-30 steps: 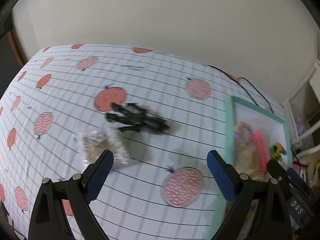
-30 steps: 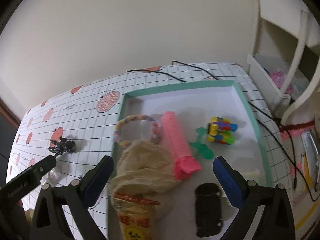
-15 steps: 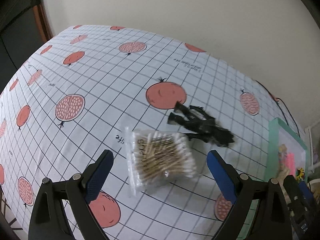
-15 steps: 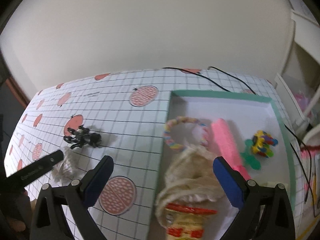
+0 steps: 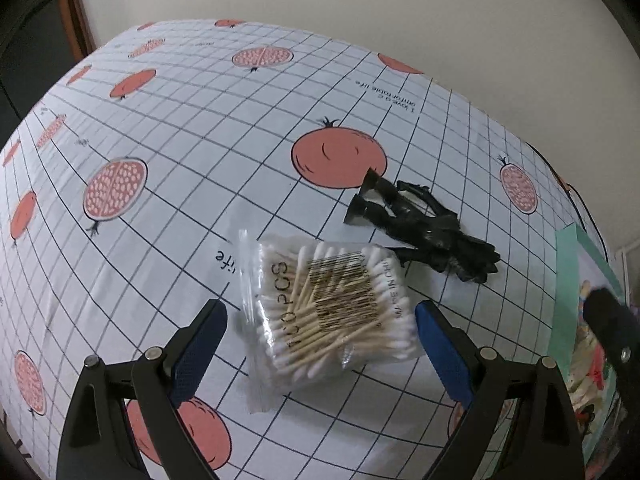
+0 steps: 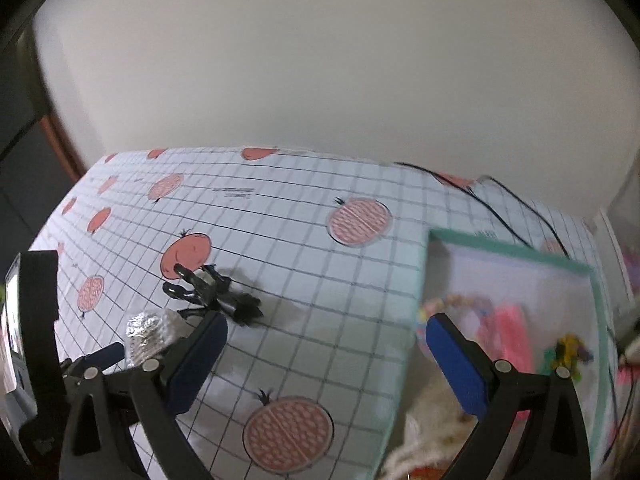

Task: Organize objects
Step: 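Withdraw left tool from the tray and move it to the cotton swab pack, then close left tool on the swab pack while right tool closes on the black robot figure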

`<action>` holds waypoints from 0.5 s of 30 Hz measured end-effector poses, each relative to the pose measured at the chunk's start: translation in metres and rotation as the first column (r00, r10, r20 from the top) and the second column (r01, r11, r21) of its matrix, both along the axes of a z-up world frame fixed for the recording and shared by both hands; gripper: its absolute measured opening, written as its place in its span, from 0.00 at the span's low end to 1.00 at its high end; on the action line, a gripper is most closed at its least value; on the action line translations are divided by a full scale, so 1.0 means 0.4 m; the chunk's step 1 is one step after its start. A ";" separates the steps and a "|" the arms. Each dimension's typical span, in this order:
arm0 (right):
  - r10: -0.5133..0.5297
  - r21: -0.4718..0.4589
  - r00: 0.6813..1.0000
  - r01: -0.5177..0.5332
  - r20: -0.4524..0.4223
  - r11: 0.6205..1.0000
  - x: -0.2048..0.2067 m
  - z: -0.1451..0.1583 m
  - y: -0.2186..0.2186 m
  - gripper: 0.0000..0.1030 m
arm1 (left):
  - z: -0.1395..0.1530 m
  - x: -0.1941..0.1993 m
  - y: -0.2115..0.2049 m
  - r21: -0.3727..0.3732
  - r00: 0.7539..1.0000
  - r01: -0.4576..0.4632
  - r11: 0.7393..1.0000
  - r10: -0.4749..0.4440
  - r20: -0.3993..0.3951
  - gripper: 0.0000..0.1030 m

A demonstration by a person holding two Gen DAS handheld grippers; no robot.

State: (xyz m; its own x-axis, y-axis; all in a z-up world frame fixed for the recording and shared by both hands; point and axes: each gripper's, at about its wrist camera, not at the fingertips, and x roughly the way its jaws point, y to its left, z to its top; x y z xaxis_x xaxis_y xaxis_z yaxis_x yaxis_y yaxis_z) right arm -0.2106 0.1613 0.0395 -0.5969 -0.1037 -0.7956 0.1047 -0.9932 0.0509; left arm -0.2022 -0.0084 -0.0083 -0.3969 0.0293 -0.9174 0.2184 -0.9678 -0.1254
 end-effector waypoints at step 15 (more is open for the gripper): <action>0.164 -0.009 0.980 -0.164 0.111 0.986 -0.104 -0.093 -0.112 0.98 | -0.017 -0.007 -0.020 -0.071 0.999 -0.029 0.997 0.032 0.042 0.92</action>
